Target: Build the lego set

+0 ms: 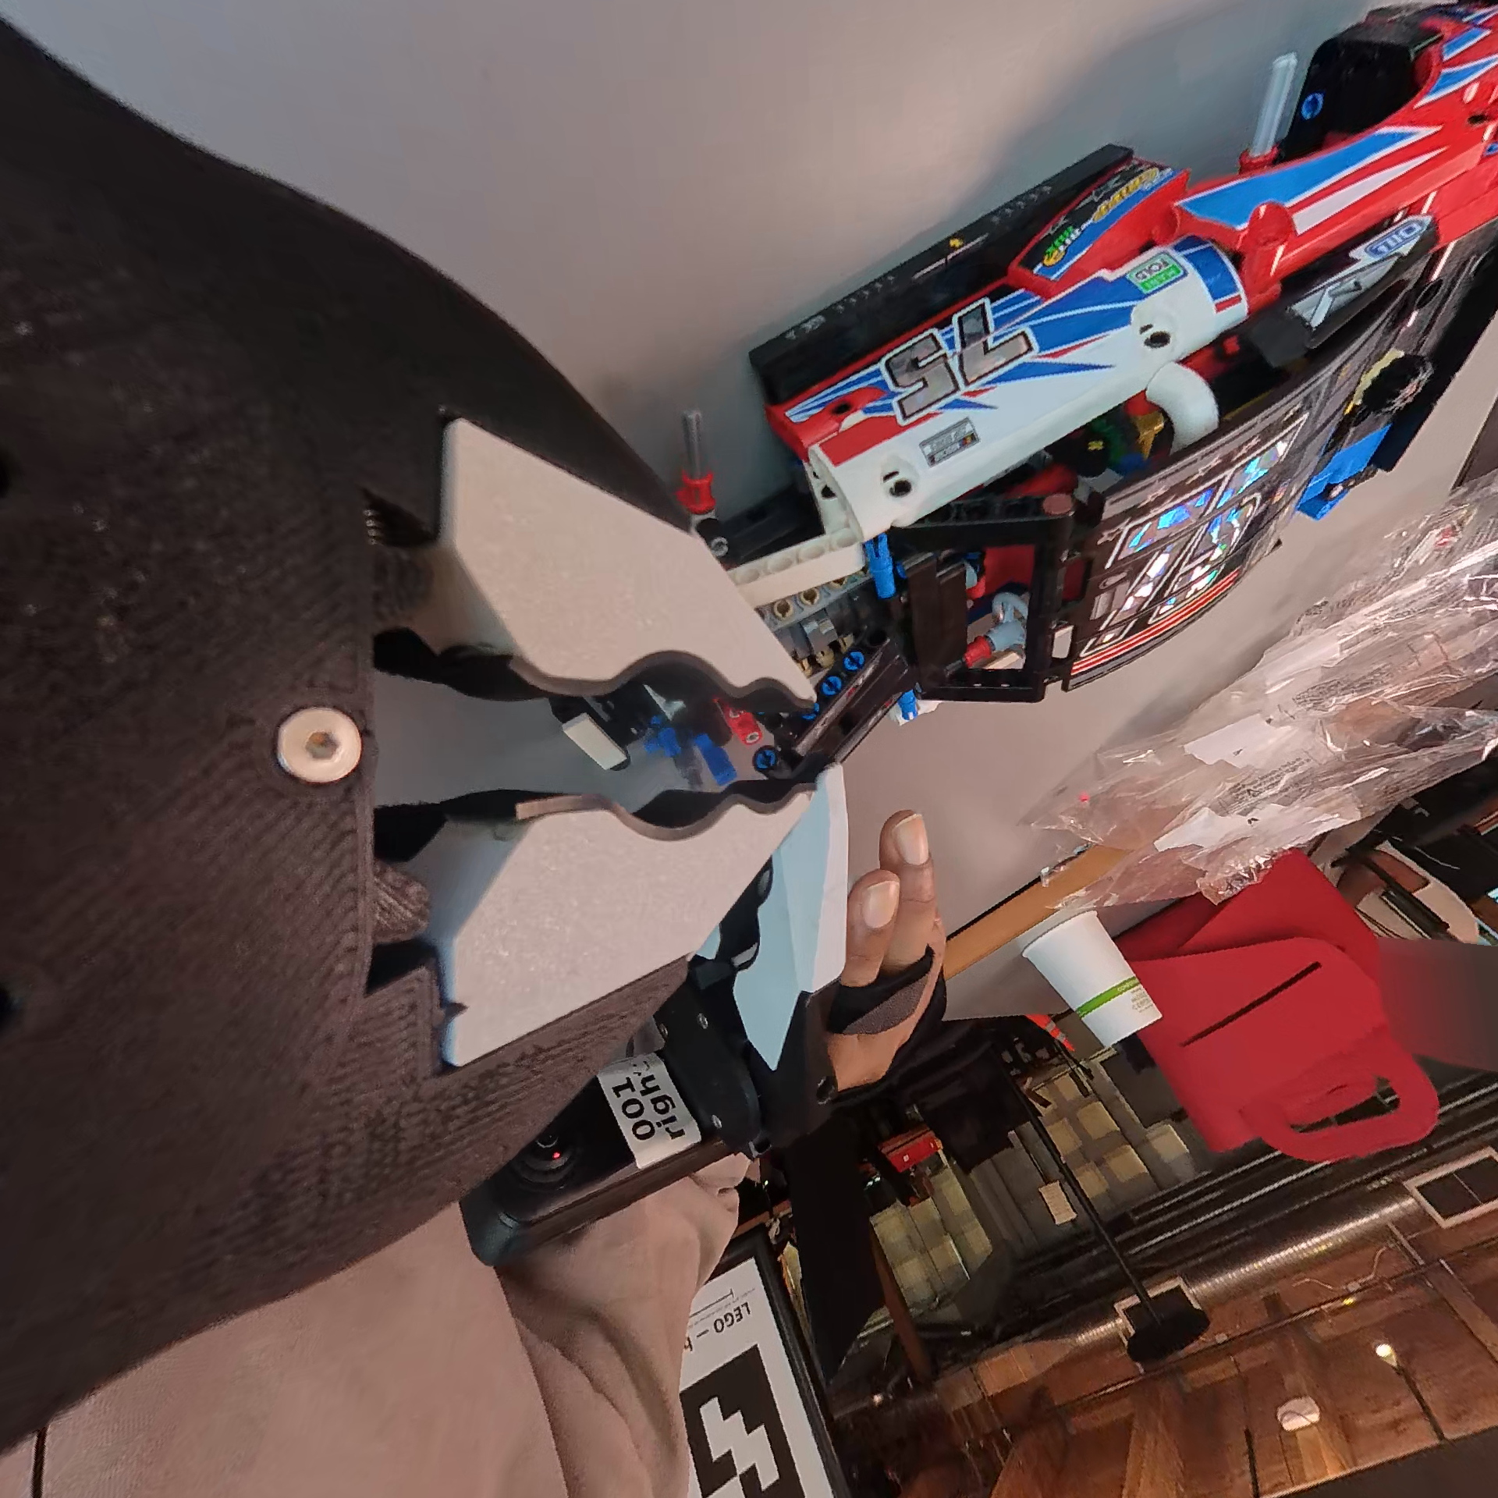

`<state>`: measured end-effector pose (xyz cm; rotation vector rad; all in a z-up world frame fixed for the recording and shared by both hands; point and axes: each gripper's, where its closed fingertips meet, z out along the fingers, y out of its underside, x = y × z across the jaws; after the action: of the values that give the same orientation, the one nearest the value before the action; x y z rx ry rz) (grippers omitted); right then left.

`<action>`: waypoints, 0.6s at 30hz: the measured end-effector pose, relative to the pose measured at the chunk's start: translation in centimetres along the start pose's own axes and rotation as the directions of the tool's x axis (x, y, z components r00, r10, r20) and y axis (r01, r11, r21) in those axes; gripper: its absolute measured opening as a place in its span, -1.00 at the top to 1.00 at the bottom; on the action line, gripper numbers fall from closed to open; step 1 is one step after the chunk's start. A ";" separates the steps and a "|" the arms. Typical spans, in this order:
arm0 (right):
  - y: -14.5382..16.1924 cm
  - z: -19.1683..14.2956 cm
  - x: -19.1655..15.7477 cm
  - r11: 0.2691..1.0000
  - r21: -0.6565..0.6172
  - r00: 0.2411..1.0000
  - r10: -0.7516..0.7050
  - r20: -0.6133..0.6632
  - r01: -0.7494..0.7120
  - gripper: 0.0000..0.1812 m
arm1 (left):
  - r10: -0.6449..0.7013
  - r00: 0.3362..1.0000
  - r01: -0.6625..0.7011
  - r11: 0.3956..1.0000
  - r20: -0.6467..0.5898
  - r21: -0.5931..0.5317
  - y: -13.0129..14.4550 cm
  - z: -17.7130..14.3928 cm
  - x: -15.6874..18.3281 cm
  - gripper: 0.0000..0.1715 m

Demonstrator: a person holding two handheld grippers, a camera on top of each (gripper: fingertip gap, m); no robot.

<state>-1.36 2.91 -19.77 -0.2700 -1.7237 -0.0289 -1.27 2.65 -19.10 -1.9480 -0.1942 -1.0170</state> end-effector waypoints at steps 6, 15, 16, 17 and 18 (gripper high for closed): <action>0.0 -0.1 -0.4 1.000 -0.010 1.000 0.007 0.021 -0.007 0.95 | 0.087 0.996 -0.083 0.991 0.031 -0.100 0.0 0.6 -0.7 0.93; 0.3 0.0 -1.3 0.997 -0.004 0.994 0.074 0.085 -0.074 0.90 | 0.164 0.981 -0.154 0.982 0.099 -0.108 0.0 1.0 -1.4 1.00; 0.3 0.0 -1.5 0.997 0.002 0.993 0.072 0.099 -0.073 0.90 | 0.164 0.981 -0.154 0.983 0.101 -0.098 -0.1 0.9 -1.4 1.00; 0.1 -0.1 -1.4 0.997 0.024 0.992 0.075 0.098 -0.078 0.90 | 0.162 0.981 -0.153 0.984 0.103 -0.095 -0.1 0.7 -1.4 1.00; -0.2 -0.2 -1.4 0.995 0.053 0.992 0.078 0.102 -0.084 0.92 | 0.161 0.981 -0.151 0.984 0.105 -0.095 -0.1 0.5 -1.5 1.00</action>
<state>-1.05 2.45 -21.06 -0.3029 -1.8082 0.0949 -1.98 3.45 -20.20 -2.0661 -0.0588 -0.8257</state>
